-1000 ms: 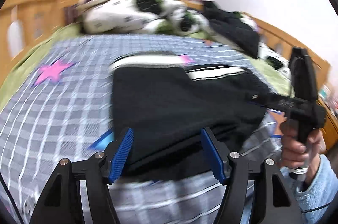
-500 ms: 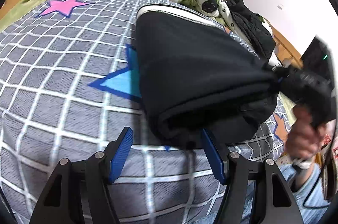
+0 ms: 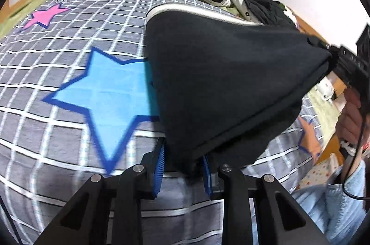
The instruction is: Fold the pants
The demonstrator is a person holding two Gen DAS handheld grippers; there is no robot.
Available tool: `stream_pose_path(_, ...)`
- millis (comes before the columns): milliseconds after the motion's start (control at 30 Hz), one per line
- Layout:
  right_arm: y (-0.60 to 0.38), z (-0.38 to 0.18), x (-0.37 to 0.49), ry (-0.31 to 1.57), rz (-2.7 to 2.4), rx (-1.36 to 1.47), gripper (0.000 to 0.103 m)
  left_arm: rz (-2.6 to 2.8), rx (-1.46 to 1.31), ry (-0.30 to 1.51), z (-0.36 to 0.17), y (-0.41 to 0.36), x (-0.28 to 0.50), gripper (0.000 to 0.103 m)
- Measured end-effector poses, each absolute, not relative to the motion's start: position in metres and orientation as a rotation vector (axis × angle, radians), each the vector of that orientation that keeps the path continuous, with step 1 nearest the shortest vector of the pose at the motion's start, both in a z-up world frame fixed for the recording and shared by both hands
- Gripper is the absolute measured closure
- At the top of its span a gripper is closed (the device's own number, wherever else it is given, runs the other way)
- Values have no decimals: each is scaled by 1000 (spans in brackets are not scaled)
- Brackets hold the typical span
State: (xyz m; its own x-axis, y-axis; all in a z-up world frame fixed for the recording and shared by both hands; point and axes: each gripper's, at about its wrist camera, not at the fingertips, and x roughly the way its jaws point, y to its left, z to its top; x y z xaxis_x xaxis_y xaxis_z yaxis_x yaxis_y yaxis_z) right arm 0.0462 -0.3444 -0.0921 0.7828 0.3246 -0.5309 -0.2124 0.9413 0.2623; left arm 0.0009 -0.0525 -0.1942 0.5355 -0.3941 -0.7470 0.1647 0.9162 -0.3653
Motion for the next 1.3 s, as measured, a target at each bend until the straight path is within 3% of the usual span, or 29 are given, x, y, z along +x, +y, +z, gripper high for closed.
stream_pose_path(267, -418, -113, 29, 613, 159, 193, 87, -355, -240, 928, -193, -77, 0, 76)
stream_pose_path(367, -425, -156, 36, 713, 74, 169, 87, -329, -163, 899, -189, -82, -4, 90)
stream_pose_path(533, -427, -179, 33, 762, 51, 156, 86, -335, -112, 931, -196, -80, -7, 90)
stream_pose_path(600, -423, -178, 36, 785, 41, 137, 84, -373, -140, 930, -190, -71, -12, 88)
stream_pose_path(733, -426, -163, 37, 789, 44, 136, 75, -376, -126, 907, -176, -51, -27, 48)
stream_pose_path(767, -428, -157, 34, 773, 34, 137, 65, -378, -137, 882, -171, -42, -31, 44)
stream_pose_path(800, -432, -149, 35, 750, 28, 146, 47, -378, -154, 860, -167, -34, -32, 43)
stream_pose_path(867, -436, -140, 42, 736, 24, 155, 32, -363, -172, 850, -158, -25, -25, 40)
stream_pose_path(1067, -441, -151, 95, 824, 19, 164, 32, -380, -257, 889, -147, -36, 46, 39)
stream_pose_path(1167, -441, -173, 122, 920, 33, 197, 29, -399, -273, 925, -157, -51, 83, 39)
stream_pose_path(1300, -428, -186, 127, 910, 18, 67, 30, -407, -281, 1024, -187, -69, 126, 40)
